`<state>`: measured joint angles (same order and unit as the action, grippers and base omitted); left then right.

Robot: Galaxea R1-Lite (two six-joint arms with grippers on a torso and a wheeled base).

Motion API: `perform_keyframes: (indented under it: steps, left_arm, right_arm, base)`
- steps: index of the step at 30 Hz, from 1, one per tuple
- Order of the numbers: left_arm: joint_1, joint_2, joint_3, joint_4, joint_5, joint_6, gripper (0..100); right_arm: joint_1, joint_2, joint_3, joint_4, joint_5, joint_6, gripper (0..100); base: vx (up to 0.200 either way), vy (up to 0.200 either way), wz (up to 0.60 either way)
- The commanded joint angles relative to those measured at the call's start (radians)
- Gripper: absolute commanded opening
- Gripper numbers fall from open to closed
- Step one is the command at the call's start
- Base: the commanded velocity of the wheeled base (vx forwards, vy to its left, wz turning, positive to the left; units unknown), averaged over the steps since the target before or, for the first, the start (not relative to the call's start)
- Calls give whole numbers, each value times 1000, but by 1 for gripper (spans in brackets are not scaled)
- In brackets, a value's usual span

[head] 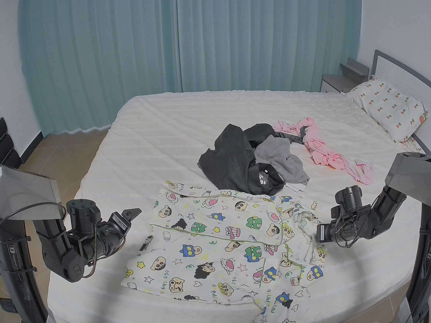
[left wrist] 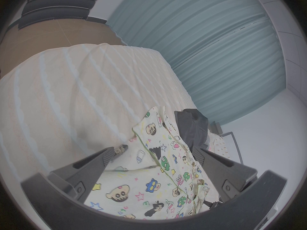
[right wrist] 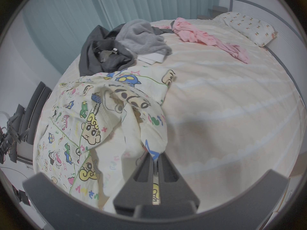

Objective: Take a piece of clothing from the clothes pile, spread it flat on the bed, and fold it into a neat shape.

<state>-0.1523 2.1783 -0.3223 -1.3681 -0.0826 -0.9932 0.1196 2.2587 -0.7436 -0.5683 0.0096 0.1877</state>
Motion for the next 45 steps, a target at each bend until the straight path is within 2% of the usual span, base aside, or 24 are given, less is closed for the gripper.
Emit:
perform_keyframes:
  steps: [1, 8, 9, 14, 16, 17, 20, 21, 22, 25, 26, 27, 28, 29, 32, 39, 45]
  left_arm:
    - [-3, 1, 5, 0, -2, 1, 100]
    - [-29, 5, 25, 0, -3, 24, 100]
    - [-29, 6, 31, 0, -5, 41, 100]
    - [-26, 3, 89, 1, -16, 142, 100]
    - [-26, 3, 89, 1, -16, 142, 100]
    - [-19, 8, 149, 1, -29, 266, 100]
    - [-9, 3, 215, 1, -91, 354, 100]
    - [-9, 3, 218, 1, -95, 357, 100]
    - [-3, -5, 250, 1, -132, 392, 100]
    - [19, -22, 305, 1, -166, 478, 100]
    - [19, -22, 305, 1, -166, 478, 100]
    - [23, -25, 321, 1, -167, 495, 100]
    - [23, -25, 321, 1, -167, 493, 100]
    - [27, -28, 321, 1, -167, 482, 100]
    - [33, -34, 321, 1, -167, 461, 100]
    - [31, -22, 321, 1, -169, 435, 100]
    - [31, -11, 321, 1, -187, 435, 100]
  right_arm:
    - [-47, 1, 0, -2, -2, -10, 0]
    - [-64, 27, -19, -12, 9, -33, 0]
    - [-66, 27, -25, -12, 10, -33, 100]
    - [-69, 21, -19, -12, 10, -27, 100]
    - [-69, 21, -19, -12, 10, -27, 100]
    - [-87, 10, -5, -13, 10, -25, 100]
    - [-115, -13, 3, -13, 12, -20, 100]
    - [-118, -15, 4, -13, 12, -22, 100]
    - [-127, -28, 18, -13, 13, -20, 100]
    - [-129, -105, 81, -18, 46, 3, 100]
    - [-129, -105, 81, -18, 46, 3, 100]
    - [-109, -174, 138, -41, 87, 75, 100]
    - [-104, -183, 145, -45, 93, 87, 100]
    - [-72, -235, 190, -74, 116, 151, 100]
    - [-6, -298, 303, -117, 132, 222, 100]
    - [150, -275, 524, -328, 164, 296, 100]
    - [239, -134, 627, -533, 164, 309, 100]
  base:
    - [0, 0, 0]
    - [0, 0, 0]
    - [0, 0, 0]
    - [0, 0, 0]
    - [0, 0, 0]
    - [0, 0, 0]
    - [0, 0, 0]
    - [0, 0, 0]
    - [0, 0, 0]
    - [0, 0, 0]
    - [0, 0, 0]
    - [0, 0, 0]
    - [0, 0, 0]
    - [0, 0, 0]
    - [0, 0, 0]
    - [0, 0, 0]
    - [-200, 0, 0]
